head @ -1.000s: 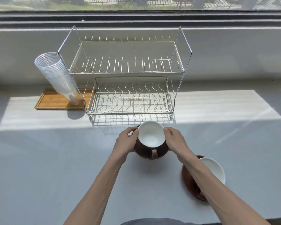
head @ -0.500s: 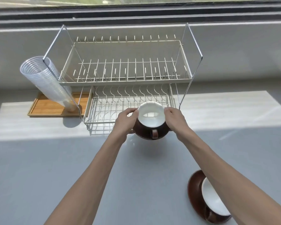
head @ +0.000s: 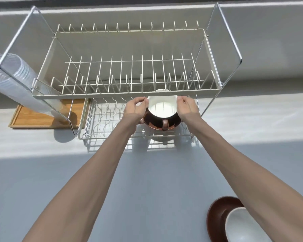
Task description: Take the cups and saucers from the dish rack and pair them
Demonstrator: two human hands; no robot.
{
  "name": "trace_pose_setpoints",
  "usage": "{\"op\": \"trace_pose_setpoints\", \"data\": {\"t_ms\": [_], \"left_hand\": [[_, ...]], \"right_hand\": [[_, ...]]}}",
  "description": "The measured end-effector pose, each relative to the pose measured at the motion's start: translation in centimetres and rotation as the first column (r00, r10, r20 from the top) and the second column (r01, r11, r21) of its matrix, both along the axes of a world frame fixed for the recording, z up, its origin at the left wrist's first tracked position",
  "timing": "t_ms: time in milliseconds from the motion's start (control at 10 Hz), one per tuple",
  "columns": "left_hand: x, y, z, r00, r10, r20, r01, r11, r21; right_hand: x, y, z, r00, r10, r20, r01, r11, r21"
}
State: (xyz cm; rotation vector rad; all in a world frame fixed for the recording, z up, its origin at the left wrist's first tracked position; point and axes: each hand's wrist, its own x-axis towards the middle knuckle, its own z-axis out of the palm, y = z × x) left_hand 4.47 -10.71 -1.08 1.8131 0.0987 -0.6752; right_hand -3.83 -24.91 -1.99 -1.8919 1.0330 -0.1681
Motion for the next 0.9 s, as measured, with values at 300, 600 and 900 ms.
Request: {"op": "trace_pose_setpoints", "data": {"t_ms": [300, 600, 900], "left_hand": [[1.1, -1.3, -1.2, 0.999, -0.006, 0.036, 0.007, 0.999, -0.044], [1.3, -1.0, -2.4, 0.982, -0.137, 0.132, 0.132, 0.990, 0.041], [-2.2, 1.7, -0.1, 0.918, -0.387, 0.084, 0.353, 0.896, 0.269]], "right_hand": [[1.0, -0.7, -0.2, 0.999, -0.029, 0.019, 0.029, 1.000, -0.011], [0.5, -0.5, -0.1, 0.999, 0.006, -0.037, -0.007, 0.999, -0.036], [-3.1, 1.9, 1.9, 0.955, 0.243, -0.173, -0.260, 0.962, -0.084]]}}
